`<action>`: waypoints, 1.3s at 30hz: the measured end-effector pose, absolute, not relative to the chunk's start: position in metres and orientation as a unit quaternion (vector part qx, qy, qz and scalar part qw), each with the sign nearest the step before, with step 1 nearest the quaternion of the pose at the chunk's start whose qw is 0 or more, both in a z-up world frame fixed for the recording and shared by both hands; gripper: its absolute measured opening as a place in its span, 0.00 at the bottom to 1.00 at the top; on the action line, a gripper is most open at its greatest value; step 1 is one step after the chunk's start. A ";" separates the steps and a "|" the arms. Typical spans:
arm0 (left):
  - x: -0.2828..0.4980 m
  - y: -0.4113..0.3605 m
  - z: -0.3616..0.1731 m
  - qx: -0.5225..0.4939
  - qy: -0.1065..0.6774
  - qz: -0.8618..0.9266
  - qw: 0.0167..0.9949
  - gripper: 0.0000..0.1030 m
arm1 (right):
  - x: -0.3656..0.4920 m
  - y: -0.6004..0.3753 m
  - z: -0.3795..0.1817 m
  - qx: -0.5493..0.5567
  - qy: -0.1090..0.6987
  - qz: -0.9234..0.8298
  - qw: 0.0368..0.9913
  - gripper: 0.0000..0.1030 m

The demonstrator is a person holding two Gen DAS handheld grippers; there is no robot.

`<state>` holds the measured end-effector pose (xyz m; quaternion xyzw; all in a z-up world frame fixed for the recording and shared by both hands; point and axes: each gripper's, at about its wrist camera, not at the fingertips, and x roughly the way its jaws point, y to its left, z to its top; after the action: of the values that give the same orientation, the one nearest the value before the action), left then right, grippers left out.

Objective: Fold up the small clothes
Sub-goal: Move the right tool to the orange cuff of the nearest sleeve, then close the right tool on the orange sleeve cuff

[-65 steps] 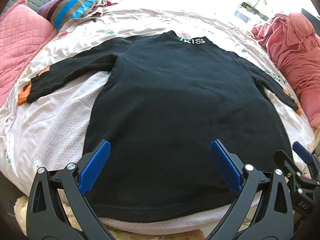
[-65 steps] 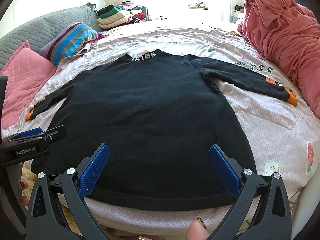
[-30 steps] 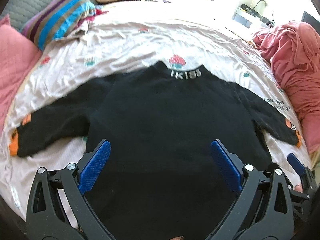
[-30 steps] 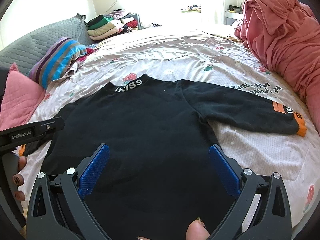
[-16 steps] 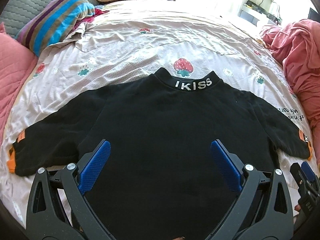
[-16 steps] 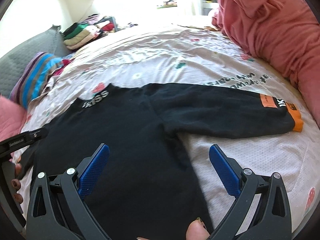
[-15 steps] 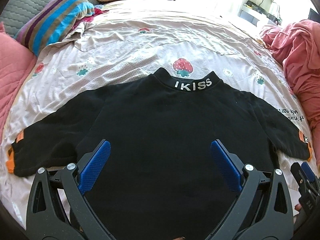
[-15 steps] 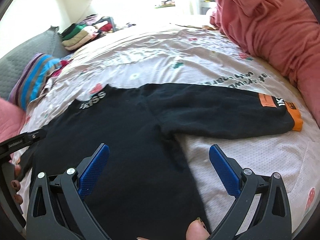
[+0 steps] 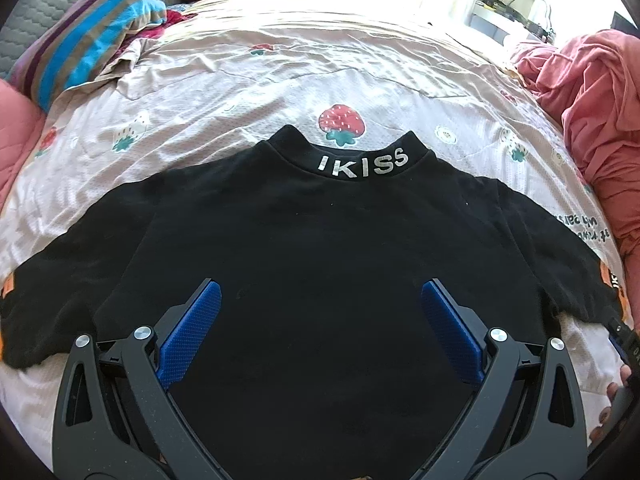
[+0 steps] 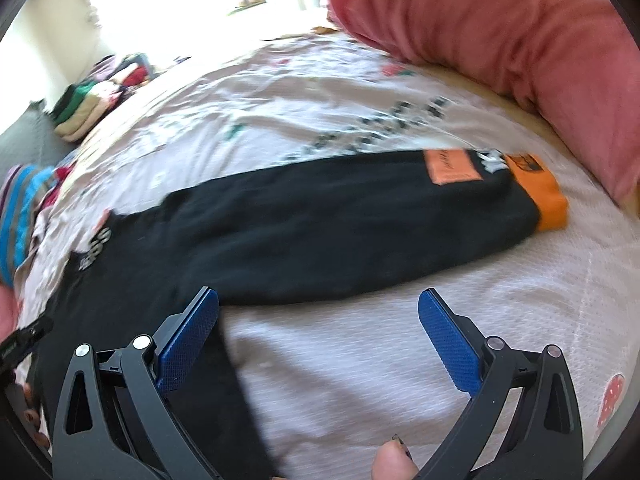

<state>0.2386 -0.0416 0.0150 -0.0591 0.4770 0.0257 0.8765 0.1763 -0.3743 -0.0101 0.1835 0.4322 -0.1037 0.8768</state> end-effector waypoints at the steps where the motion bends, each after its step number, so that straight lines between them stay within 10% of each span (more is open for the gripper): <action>1: 0.239 -0.042 0.013 -0.055 0.473 0.029 0.879 0.91 | 0.176 -0.381 -0.013 0.187 0.434 -0.112 0.874 0.96; 24: 0.233 -0.009 0.005 -0.060 0.456 0.024 0.888 0.91 | 0.188 -0.513 -0.049 0.329 0.365 -0.190 0.850 0.96; 31: 0.226 0.008 0.010 -0.081 0.455 0.027 0.887 0.91 | 0.191 -0.522 -0.045 0.331 0.335 -0.190 0.861 0.31; 39: 0.221 0.024 0.020 -0.098 0.451 0.030 0.887 0.91 | 0.184 -0.483 0.008 0.276 0.275 -0.119 0.913 0.13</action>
<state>0.2206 0.0235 0.0204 -0.0977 0.4507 0.0302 0.8868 0.1841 -0.4830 0.0083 0.2761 0.2745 -0.1190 0.9134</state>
